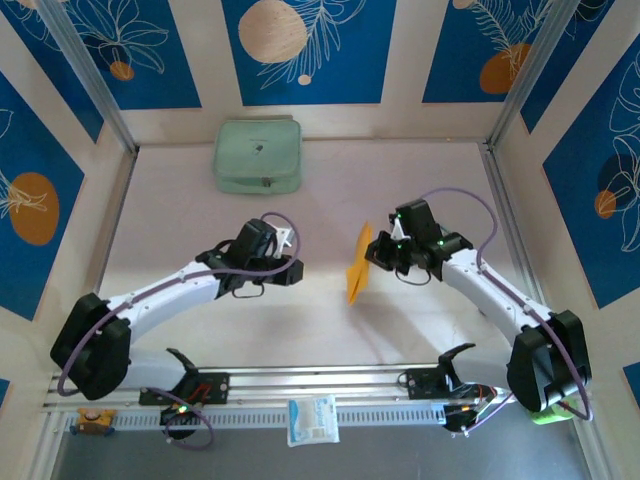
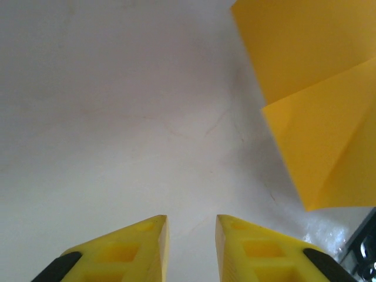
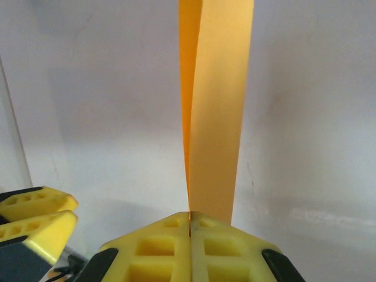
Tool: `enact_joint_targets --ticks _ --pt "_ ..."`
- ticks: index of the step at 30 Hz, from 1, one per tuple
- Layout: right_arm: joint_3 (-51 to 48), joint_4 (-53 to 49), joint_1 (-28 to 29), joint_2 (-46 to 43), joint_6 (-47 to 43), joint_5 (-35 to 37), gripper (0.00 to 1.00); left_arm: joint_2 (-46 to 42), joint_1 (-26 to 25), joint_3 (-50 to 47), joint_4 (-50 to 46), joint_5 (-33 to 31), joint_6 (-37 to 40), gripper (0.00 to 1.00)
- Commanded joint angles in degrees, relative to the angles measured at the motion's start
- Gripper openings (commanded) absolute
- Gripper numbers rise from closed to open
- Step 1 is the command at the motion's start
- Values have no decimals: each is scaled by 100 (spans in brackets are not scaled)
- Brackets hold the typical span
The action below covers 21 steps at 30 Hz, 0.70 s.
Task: Fold a paper plane with a square sheet of paper (pick it up from the middle)
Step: Turn over the paper at the center of the table.
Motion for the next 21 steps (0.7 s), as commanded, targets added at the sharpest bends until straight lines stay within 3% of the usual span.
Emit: enact_joint_targets --ticks 1,3,7,9,12,13,16,19,21 --pt "608 -1188 307 144 -556 908 7 -297 310 -230 159 -76 -89 29" --pt "1034 -1730 510 416 -662 1400 6 -472 544 -361 257 17 -104 30" --pt "1887 -2819 1056 959 -600 3188 5 -827 932 -522 209 -27 -77 36" --pt "2182 -3245 1293 1192 -477 4061 5 -988 982 -566 105 -351 -82 46" --pt "2526 -3838 1701 1597 -171 5284 5 -1258 1026 -613 -75 -853 -58 48" --pt "2604 -4016 1858 1768 -14 5548 5 -1373 1027 -654 -126 -1078 -113 53" --pt "2808 -4293 2172 2390 251 5863 4 -1766 1042 -803 -299 -1654 -275 63" --pt "3063 -4273 2505 3163 180 5662 4 -2225 1057 -968 -522 -2229 -421 81" --pt "3271 -4273 2771 3621 212 5608 4 -2514 1068 -1082 -615 -2406 -446 84"
